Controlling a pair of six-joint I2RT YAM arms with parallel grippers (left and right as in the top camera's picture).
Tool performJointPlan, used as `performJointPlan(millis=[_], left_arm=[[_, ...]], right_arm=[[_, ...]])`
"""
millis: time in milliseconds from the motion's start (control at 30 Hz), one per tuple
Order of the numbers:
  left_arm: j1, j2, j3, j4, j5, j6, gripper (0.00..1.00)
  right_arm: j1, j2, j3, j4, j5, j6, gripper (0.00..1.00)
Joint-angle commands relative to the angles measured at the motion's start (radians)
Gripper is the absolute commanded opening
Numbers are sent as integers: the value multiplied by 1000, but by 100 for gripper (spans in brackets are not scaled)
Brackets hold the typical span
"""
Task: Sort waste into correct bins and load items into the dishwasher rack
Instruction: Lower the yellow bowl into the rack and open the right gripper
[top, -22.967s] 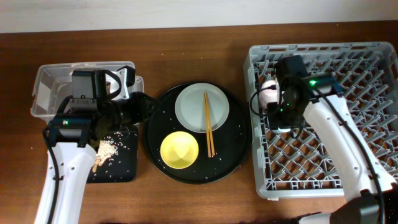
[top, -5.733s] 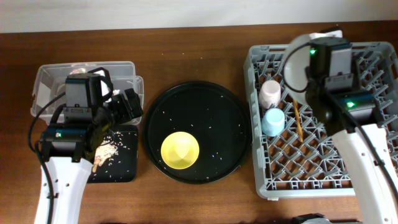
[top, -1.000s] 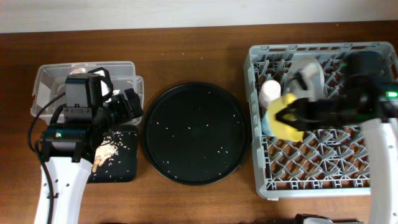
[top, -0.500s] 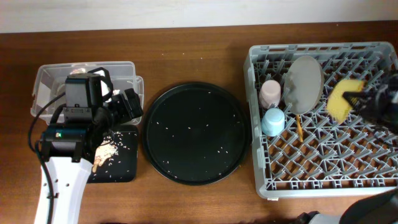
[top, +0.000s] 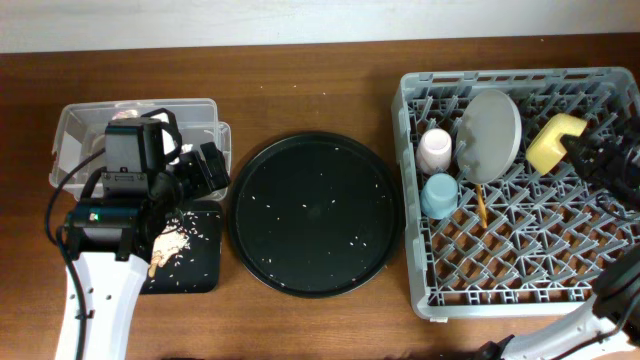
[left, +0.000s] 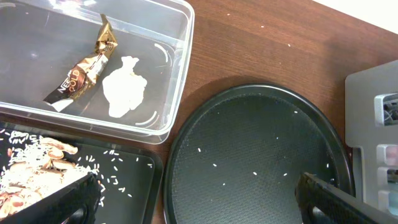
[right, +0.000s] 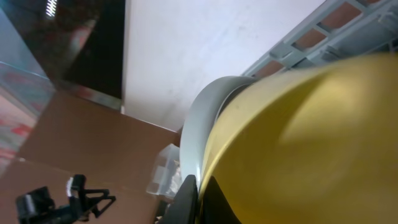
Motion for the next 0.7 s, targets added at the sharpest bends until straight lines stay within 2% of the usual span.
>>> performJointPlan(millis=[0, 100, 233, 367, 500, 667], left_arm=[[3, -10, 3, 0, -14, 11, 100], [3, -10, 3, 0, -14, 11, 100], [3, -10, 3, 0, -14, 12, 100], [3, -10, 3, 0, -14, 11, 100], [3, -10, 3, 0, -14, 11, 99], [3, -10, 3, 0, -14, 12, 99]], right_arm=[[-2, 31, 0, -2, -41, -16, 4], [-3, 30, 0, -35, -37, -1, 4], [-2, 30, 0, -85, 70, -7, 4], [-2, 30, 0, -63, -42, -42, 4], [2, 30, -4, -62, -42, -45, 4], [46, 30, -5, -42, -42, -119, 4]])
